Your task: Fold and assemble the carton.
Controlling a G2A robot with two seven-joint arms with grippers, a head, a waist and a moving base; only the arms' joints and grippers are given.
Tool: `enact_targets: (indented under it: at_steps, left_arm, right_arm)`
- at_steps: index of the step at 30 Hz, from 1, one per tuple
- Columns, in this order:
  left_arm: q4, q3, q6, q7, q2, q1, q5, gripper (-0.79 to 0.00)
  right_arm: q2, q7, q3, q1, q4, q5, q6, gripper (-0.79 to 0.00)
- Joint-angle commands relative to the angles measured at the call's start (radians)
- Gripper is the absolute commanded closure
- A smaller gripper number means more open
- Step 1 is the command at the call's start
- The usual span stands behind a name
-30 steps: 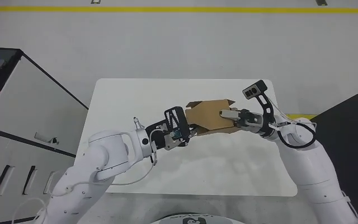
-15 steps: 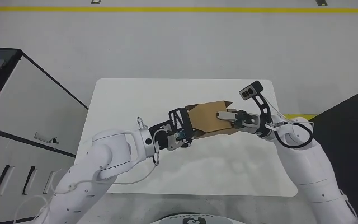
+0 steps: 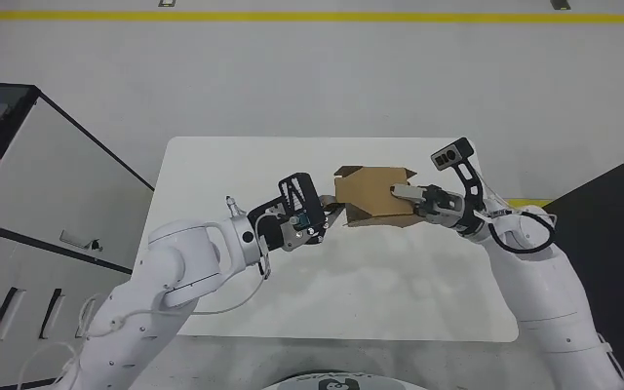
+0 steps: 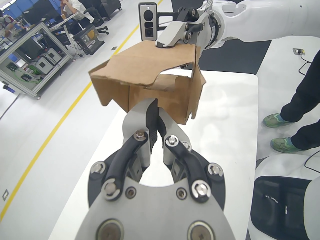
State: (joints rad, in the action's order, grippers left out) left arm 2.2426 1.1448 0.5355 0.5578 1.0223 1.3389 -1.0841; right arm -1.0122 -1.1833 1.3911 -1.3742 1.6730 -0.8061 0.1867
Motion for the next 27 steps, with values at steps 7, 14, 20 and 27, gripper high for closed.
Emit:
enact_targets:
  at_steps: [7,14,20,27]
  left_arm:
    - [-0.005,0.019,-0.006,-0.007,-0.002,0.016,0.0,0.0]
    - [0.002,0.024,-0.006,-0.013,-0.003,0.024,0.001,0.0]
    - [0.008,0.011,-0.003,-0.019,-0.002,0.019,-0.001,0.0]
    - [0.0,-0.013,-0.008,-0.023,0.002,0.006,-0.004,0.0]
  right_arm:
    - [-0.003,0.056,0.019,-0.012,-0.009,-0.016,0.012,0.0]
    - [-0.005,0.15,0.036,-0.028,-0.004,0.028,0.014,0.0]
    - [-0.004,0.164,0.031,-0.033,0.023,0.086,0.002,0.0]
    - [-0.007,0.134,0.018,-0.033,0.033,0.078,0.011,0.0]
